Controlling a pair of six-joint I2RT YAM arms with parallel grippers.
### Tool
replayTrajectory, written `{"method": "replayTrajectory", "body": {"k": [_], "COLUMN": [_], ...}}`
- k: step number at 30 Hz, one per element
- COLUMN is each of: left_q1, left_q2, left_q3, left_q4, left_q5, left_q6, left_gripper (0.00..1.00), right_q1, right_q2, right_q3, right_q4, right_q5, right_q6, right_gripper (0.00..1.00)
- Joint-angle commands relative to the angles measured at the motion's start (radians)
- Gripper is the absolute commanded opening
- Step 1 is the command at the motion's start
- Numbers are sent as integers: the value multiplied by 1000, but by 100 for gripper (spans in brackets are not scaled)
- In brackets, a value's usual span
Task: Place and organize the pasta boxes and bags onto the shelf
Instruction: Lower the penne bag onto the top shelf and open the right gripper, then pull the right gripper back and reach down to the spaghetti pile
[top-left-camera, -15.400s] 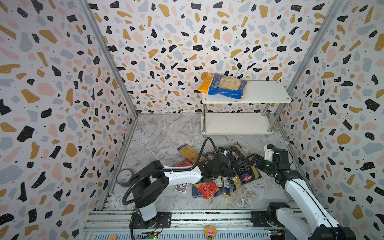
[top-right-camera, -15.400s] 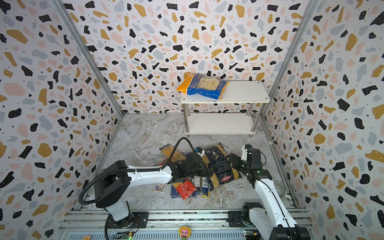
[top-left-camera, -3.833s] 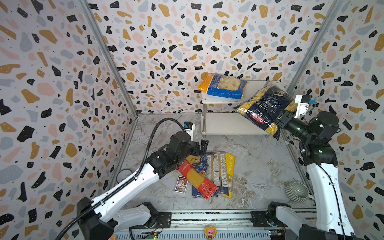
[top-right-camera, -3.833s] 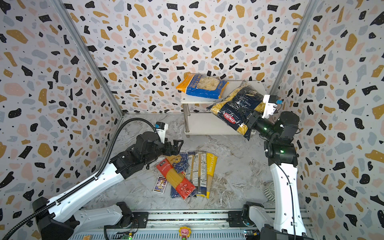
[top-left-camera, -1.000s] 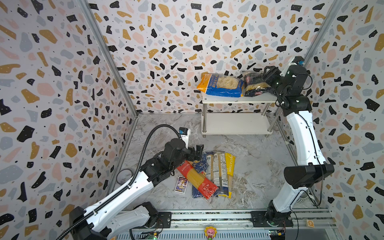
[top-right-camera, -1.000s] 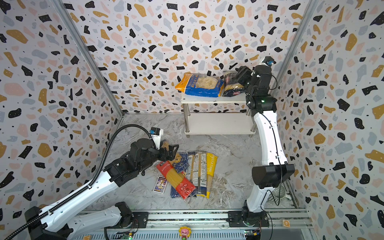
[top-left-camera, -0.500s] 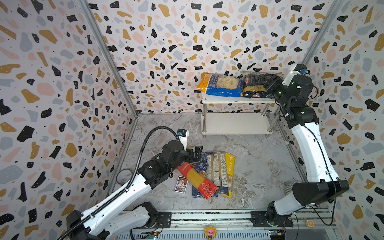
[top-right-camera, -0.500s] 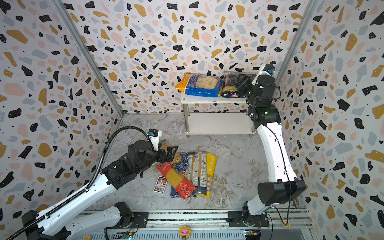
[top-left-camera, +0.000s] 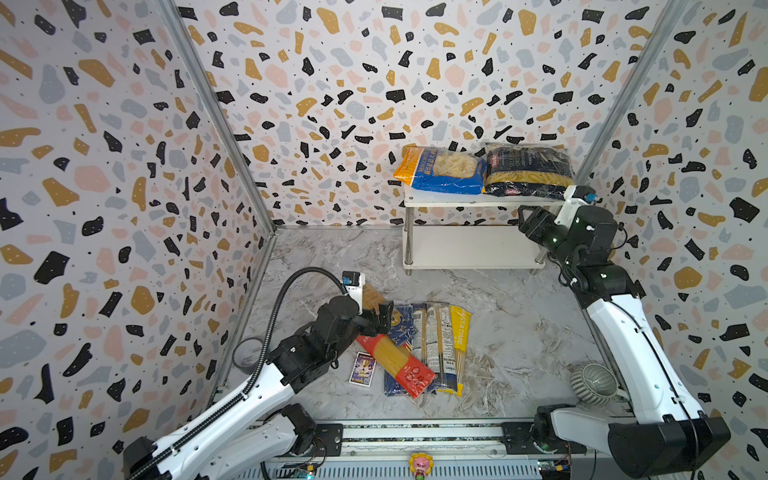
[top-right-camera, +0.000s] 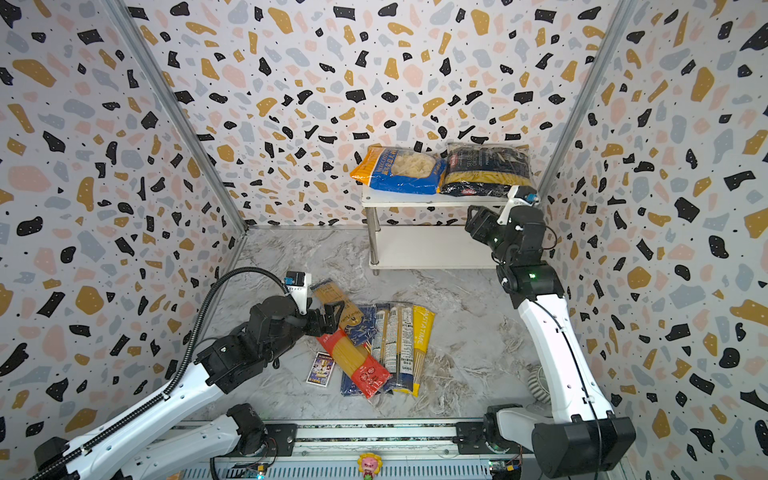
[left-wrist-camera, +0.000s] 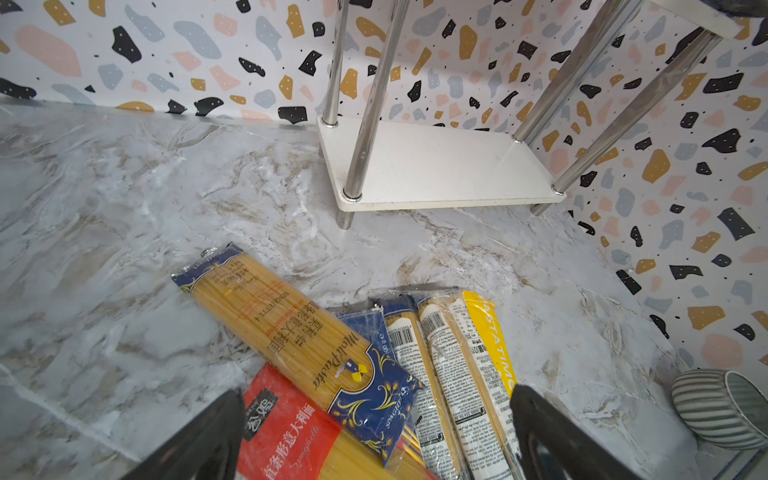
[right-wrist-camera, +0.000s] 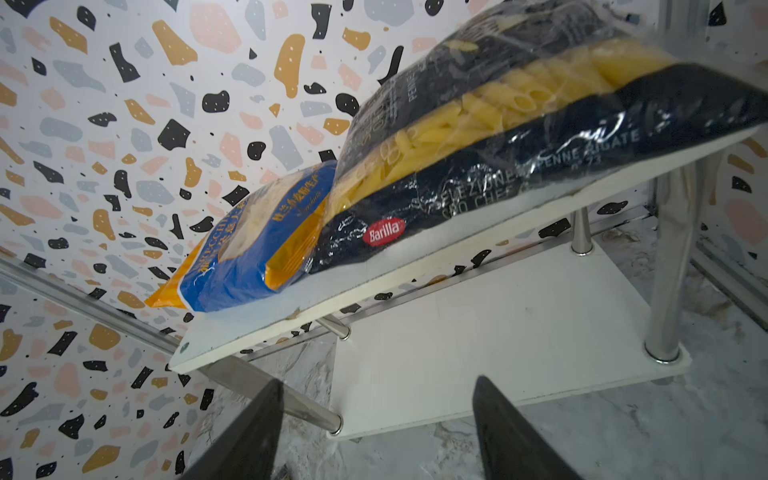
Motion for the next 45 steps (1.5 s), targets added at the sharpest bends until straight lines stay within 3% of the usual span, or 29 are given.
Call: {"method": "replayTrajectory", "body": {"k": [1, 13, 23, 34, 45], "left_q1": [5, 6, 5, 5, 5], "left_q2": [-32, -224, -325, -361, -339], "left_q3": [-49, -205, -256, -292, -290], "left_q4": [-7, -39, -69, -81, -73], "left_q5": [-27, -43, -8, 6, 21], "left_q6": [-55, -164, -196, -217, -212], "left_gripper": [99, 100, 99, 100, 100], "right_q1": [31, 232, 439, 654, 709], "right_q2": [-73, -189, -244, -116, 109], "right_q3": [-66, -291, -563, -606, -606], "right_q4": [-6, -48, 78, 110, 238], "right_q5": [-40, -8, 6, 58, -41], "right_q6": [-7, -2, 80, 40, -11], "right_gripper": [73, 74, 75, 75, 75]}}
